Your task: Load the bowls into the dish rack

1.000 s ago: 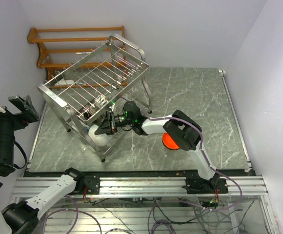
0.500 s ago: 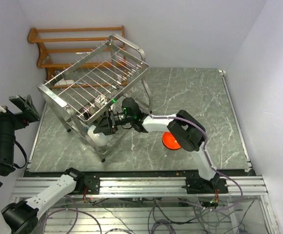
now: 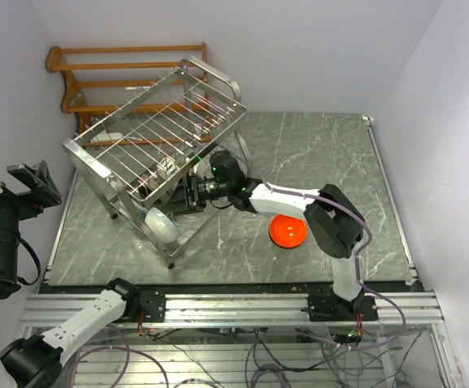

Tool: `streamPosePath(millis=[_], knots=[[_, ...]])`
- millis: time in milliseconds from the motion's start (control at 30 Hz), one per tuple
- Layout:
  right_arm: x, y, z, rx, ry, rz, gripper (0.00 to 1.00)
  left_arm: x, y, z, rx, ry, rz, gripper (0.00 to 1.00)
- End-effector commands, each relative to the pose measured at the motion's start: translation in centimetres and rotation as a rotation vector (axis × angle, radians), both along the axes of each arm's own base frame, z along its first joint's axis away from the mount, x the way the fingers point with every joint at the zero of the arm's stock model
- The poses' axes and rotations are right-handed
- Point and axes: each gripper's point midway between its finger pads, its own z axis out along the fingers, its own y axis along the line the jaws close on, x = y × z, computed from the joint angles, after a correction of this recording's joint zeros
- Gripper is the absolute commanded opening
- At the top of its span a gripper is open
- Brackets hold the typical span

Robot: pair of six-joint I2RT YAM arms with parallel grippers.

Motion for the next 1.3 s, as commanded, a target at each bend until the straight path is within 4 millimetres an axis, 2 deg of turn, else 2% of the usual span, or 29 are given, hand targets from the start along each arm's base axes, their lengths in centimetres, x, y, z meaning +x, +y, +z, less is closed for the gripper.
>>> streamPosePath(millis=[0, 167, 367, 533, 700, 733, 867, 1000, 1100, 1267], knots=[[0.7, -1.9, 0.6, -0.050, -0.053, -0.088, 0.73, 0.1, -0.2, 0.5, -0.023, -0.025, -0.012, 0.99], [0.8, -3.9, -0.1, -0.122, -0.074, -0.168, 0.73, 0.6, -0.8, 0.5, -0.020, -0.020, -0.035, 0.99], [-0.1, -7.0, -0.7, -0.186, -0.062, -0.258, 0.72, 1.2, -1.7, 0.8, -0.026, -0.023, -0.070, 0.99], [-1.1, -10.0, -0.2, -0.218, -0.051, -0.345, 0.70, 1.4, -2.1, 0.8, -0.026, -0.021, -0.089, 0.99], [-1.7, -15.0, -1.8, -0.445, -0.098, -0.438, 0.68, 1.4, -2.4, 0.7, -0.031, -0.025, -0.108, 0.99], [-1.5, -16.1, -1.3, -0.491, -0.118, -0.466, 0.67, 1.3, -2.5, 0.7, -0.035, -0.026, -0.113, 0.99], [-1.9, -21.4, -1.5, -0.678, -0.153, -0.578, 0.65, 1.1, -2.8, 1.0, -0.049, -0.033, -0.136, 0.99], [-2.8, -25.9, -2.3, -0.830, -0.137, -0.668, 0.60, 0.8, -2.7, 1.2, -0.052, -0.042, -0.141, 0.99], [-3.2, -27.6, -3.3, -0.910, -0.122, -0.688, 0.58, 0.9, -2.8, 1.3, -0.054, -0.043, -0.148, 0.99], [-2.7, -28.6, -4.6, -0.996, -0.135, -0.683, 0.57, 1.3, -3.3, 1.0, -0.051, -0.042, -0.161, 0.99]])
